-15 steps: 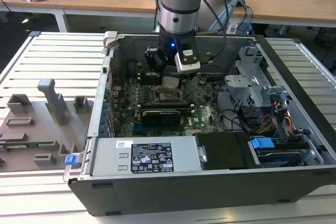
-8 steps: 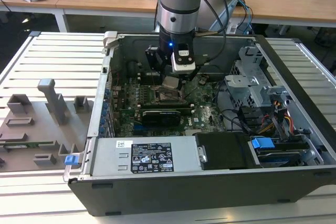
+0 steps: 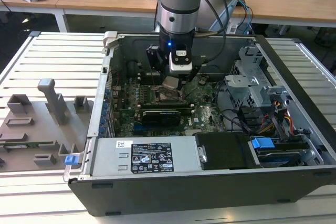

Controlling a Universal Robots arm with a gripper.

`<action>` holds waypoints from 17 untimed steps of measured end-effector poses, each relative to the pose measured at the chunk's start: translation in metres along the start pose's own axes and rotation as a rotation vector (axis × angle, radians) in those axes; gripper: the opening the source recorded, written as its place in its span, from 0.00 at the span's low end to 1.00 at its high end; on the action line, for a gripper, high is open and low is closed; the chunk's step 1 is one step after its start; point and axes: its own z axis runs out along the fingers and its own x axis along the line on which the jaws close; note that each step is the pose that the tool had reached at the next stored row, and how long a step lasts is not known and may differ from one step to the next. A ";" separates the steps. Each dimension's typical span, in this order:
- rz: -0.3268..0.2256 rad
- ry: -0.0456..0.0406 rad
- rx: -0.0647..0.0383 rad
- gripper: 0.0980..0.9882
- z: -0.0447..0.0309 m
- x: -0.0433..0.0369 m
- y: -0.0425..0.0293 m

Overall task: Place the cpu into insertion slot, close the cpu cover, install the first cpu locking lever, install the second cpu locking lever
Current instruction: 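Place the cpu into insertion slot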

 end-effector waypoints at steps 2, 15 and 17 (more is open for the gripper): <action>0.020 -0.0011 0.000 0.50 0.0000 0.0000 0.0000; 0.203 -0.0116 -0.004 0.50 0.0001 0.0000 0.0000; 0.220 -0.0126 -0.004 0.50 0.0001 0.0000 0.0000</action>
